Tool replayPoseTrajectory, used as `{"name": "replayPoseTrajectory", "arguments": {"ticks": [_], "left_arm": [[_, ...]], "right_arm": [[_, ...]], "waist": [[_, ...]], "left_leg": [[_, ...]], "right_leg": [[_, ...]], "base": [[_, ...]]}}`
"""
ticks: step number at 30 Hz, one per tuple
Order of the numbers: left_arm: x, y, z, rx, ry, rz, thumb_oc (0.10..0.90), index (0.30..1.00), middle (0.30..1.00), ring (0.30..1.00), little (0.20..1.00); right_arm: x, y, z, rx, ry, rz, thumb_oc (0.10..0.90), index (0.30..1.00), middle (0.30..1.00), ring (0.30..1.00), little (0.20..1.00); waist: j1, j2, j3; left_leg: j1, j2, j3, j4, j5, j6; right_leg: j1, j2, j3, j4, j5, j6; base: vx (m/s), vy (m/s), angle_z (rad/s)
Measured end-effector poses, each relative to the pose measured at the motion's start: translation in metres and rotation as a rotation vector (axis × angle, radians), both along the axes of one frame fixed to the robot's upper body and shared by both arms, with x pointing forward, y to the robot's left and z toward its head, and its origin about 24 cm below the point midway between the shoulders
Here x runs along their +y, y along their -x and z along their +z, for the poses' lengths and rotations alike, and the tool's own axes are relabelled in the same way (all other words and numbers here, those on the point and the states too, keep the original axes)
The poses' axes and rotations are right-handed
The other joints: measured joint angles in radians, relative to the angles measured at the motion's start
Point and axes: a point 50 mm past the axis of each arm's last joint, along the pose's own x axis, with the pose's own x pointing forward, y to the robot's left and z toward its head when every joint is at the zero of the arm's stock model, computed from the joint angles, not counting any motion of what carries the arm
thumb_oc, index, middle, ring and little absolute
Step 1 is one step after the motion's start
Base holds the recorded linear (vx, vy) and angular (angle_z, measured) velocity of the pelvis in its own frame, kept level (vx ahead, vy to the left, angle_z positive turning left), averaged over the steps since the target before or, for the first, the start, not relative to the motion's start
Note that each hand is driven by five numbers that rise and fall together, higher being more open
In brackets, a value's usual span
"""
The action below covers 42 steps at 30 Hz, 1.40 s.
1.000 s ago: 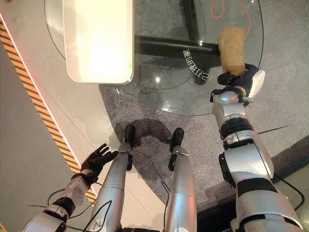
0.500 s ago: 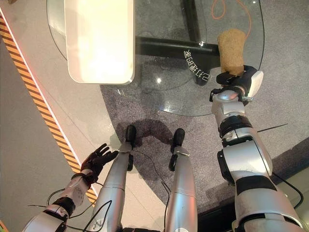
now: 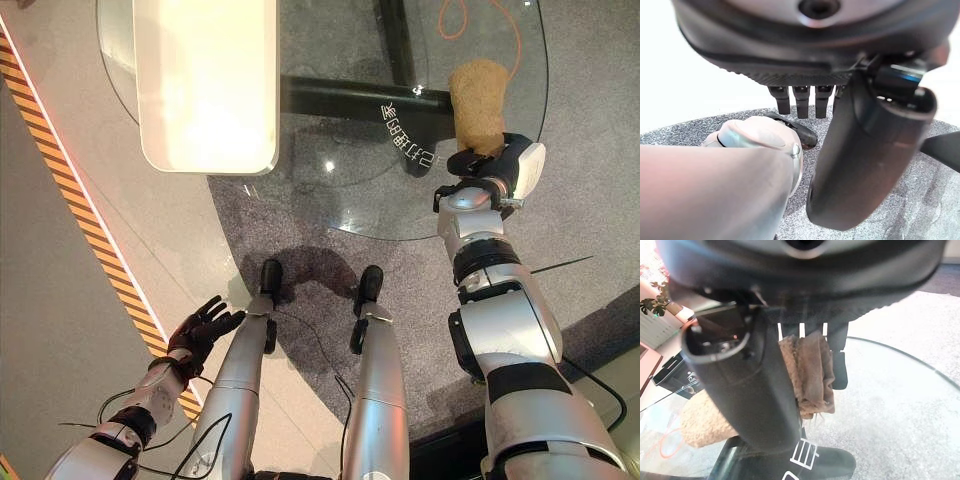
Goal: Wipe the table with a cloth and put it in the basket.
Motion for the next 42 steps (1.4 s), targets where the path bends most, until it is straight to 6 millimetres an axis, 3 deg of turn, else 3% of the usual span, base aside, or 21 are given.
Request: {"name": "replayPoseTrajectory", "arguments": {"ticks": [7, 19, 24, 33, 42], "left_arm": [[0.0, 0.0, 0.0, -0.002, 0.0, -0.001, 0.8, 0.9, 0.9, 0.9, 0.9], [-0.003, -0.003, 0.003, -0.017, 0.007, -0.008, 0.8, 0.9, 0.9, 0.9, 0.9], [-0.009, -0.003, 0.002, -0.018, 0.02, -0.014, 0.8, 0.9, 0.9, 0.9, 0.9], [-0.017, -0.007, 0.004, -0.028, 0.035, -0.023, 0.8, 0.9, 0.9, 0.9, 0.9], [-0.02, -0.009, 0.006, -0.033, 0.035, -0.033, 0.8, 0.9, 0.9, 0.9, 0.9]], "right_arm": [[0.005, -0.001, 0.003, 0.038, 0.152, -0.008, 0.1, 0.3, 0.3, 0.3, 0.2], [0.038, -0.006, 0.018, 0.025, 0.398, 0.101, 0.1, 0.3, 0.3, 0.3, 0.2], [0.065, -0.01, 0.024, 0.002, 0.498, 0.222, 0.1, 0.3, 0.3, 0.3, 0.2], [0.124, -0.013, 0.018, 0.01, 0.615, 0.498, 0.1, 0.3, 0.3, 0.3, 0.2], [0.146, -0.012, 0.012, 0.021, 0.664, 0.608, 0.1, 0.3, 0.3, 0.3, 0.2]], "waist": [[-0.001, 0.0, 0.0], [-0.017, 0.008, 0.001], [-0.014, 0.028, 0.001], [0.02, 0.029, 0.001], [0.028, 0.029, 0.001]], "left_leg": [[-0.004, 0.0, 0.0, -0.006, 0.0, 0.0], [-0.008, 0.001, 0.0, -0.025, 0.008, -0.011], [-0.005, 0.001, 0.0, -0.025, 0.009, -0.013], [-0.005, 0.001, 0.0, -0.026, 0.011, -0.015], [-0.005, -0.001, -0.001, -0.04, 0.016, -0.015]], "right_leg": [[-0.005, 0.0, 0.0, -0.003, 0.0, 0.0], [-0.023, 0.001, 0.0, -0.003, -0.002, -0.001], [-0.023, 0.0, 0.0, -0.001, 0.001, -0.003], [-0.022, -0.001, -0.002, 0.003, -0.001, -0.005], [-0.024, -0.005, -0.005, 0.003, -0.009, -0.003]], "base": [[0.0, 0.0, 0.0], [0.0, 0.0, 0.0], [0.0, 0.0, 0.0], [0.0, 0.003, 0.01], [0.0, 0.0, 0.0]]}}
